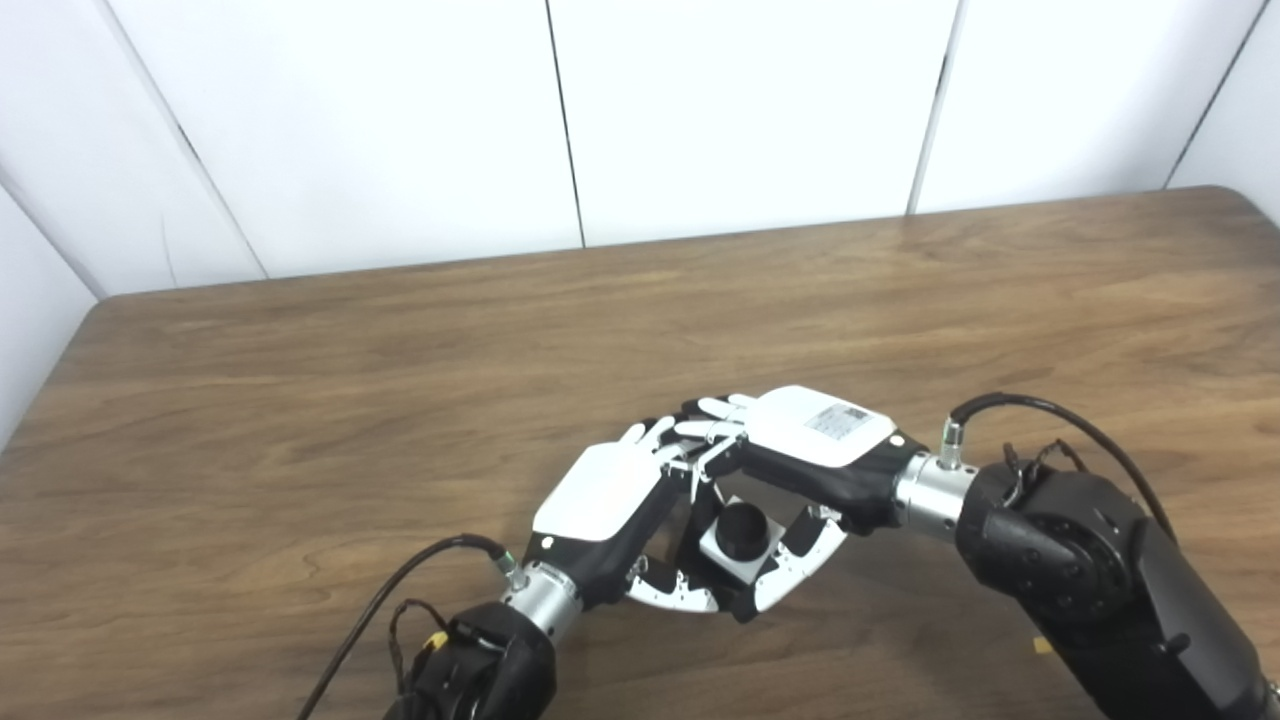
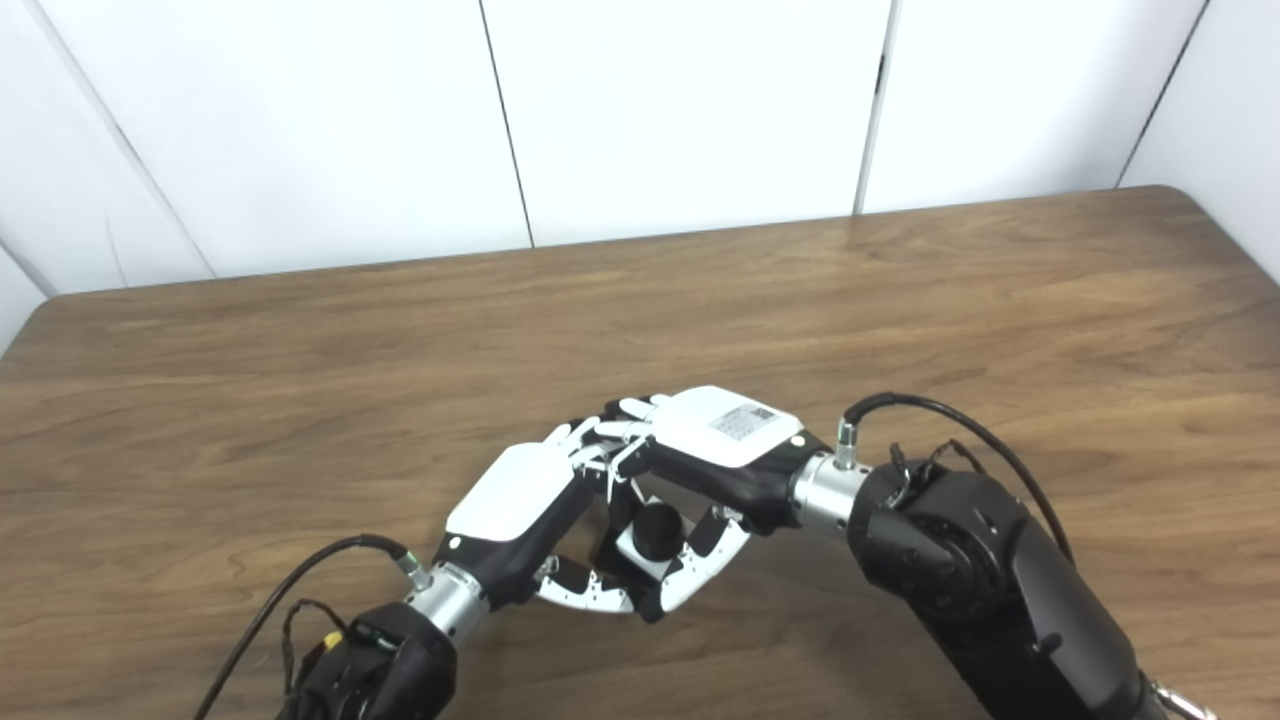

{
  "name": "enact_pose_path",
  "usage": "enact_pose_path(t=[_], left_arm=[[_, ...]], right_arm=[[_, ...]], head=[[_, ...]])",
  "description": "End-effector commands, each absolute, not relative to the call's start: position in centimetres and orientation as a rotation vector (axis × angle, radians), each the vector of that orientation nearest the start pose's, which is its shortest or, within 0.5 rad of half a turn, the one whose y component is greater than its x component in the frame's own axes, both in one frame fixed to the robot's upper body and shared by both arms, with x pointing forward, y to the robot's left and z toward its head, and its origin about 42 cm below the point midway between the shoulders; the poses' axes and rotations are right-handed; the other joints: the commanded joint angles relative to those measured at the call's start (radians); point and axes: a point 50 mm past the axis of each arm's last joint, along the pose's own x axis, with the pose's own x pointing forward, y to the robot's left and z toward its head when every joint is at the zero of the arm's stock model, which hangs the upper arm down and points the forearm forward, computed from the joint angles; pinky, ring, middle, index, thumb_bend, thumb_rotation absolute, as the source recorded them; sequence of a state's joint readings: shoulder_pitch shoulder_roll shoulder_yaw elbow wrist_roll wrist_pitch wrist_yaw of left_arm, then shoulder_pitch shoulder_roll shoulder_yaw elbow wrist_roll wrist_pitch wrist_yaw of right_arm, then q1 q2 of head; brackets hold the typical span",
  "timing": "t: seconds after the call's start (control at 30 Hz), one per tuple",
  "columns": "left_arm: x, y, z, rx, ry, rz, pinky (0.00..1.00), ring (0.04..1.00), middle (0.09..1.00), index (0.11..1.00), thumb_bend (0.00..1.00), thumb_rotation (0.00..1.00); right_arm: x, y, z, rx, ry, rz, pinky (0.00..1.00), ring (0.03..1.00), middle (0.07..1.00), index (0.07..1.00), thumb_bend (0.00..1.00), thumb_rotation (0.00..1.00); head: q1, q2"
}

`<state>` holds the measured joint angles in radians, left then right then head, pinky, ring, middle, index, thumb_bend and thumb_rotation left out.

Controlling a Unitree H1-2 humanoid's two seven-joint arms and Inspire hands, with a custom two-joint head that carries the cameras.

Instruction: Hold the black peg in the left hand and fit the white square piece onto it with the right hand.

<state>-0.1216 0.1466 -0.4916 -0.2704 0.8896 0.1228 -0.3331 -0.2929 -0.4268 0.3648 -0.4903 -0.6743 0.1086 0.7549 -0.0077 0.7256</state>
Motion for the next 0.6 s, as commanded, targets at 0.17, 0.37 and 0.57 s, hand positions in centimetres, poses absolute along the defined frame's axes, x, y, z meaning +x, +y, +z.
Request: enact_pose_path(t=[0.17,0.37,0.57], left_arm=[[27.58,11.09,16.41,1.08,-0.26,-0.608,1.0,0.993,0.896,0.752,0.89,0.27],[27.79,11.18,16.38,1.077,-0.241,-0.612,1.0,0.994,0.898,0.798,0.93,0.29],[28.0,11.38,16.49,1.076,-0.229,-0.608,1.0,0.994,0.902,0.832,0.98,0.33]], right_arm=[[29.98,-18.55,26.36,-1.251,-0.372,0.798,1.0,1.0,0.937,0.7,0.91,0.42],[30.11,-18.69,26.49,-1.259,-0.37,0.789,1.0,1.0,0.935,0.7,0.91,0.42],[30.33,-18.83,26.57,-1.263,-0.373,0.779,1.0,1.0,0.937,0.697,0.91,0.42]], head=[[0.0,0.0],[0.003,-0.001],[0.004,-0.002]])
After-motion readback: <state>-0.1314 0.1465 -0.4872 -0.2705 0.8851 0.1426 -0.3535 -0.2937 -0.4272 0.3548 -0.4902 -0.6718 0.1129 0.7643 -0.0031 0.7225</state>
